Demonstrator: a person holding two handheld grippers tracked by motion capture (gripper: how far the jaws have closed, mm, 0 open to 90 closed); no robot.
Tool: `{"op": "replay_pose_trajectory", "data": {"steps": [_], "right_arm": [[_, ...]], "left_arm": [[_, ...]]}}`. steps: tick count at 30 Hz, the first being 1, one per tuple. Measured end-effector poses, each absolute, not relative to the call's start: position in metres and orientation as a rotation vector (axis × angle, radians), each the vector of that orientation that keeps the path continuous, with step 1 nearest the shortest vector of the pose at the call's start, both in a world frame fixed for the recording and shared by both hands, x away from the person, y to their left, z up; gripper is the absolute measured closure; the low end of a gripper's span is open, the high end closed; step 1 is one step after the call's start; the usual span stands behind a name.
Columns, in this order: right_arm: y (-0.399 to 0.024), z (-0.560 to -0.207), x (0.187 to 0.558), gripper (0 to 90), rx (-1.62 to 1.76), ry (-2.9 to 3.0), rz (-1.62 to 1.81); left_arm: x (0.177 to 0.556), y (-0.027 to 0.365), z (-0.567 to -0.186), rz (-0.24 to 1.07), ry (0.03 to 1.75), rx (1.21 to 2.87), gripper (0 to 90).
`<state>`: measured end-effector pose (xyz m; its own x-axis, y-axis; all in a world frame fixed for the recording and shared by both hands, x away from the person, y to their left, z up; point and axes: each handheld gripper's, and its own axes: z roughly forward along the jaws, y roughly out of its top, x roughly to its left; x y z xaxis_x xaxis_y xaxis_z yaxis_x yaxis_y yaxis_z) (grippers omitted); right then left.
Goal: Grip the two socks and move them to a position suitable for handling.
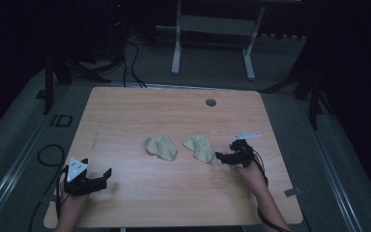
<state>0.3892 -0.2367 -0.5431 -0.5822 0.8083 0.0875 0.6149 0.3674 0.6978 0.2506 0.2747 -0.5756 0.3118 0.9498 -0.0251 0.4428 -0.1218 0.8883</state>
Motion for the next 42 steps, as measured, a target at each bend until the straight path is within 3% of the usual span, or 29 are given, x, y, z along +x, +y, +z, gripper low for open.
{"op": "replay_pose_trajectory", "data": {"steps": [12,24,31,33,42], "right_arm": [[-0.170,-0.535,0.416,25.7,1.137,2.444,1.006],[-0.142,-0.555,0.432,36.1,1.103,2.463,0.858],[-0.143,-0.553,0.428,71.3,1.100,2.425,0.838],[-0.143,-0.553,0.428,77.5,1.097,2.429,0.829],[-0.148,-0.540,0.425,80.6,1.091,2.474,0.839]], "left_arm": [[0.251,0.274,-0.576,0.733,1.255,1.732,2.4],[0.251,0.274,-0.576,0.719,1.247,1.746,2.4],[0.251,0.273,-0.576,0.715,1.246,1.750,2.4],[0.251,0.273,-0.576,0.713,1.247,1.752,2.4],[0.251,0.273,-0.576,0.709,1.250,1.751,2.4]]}}
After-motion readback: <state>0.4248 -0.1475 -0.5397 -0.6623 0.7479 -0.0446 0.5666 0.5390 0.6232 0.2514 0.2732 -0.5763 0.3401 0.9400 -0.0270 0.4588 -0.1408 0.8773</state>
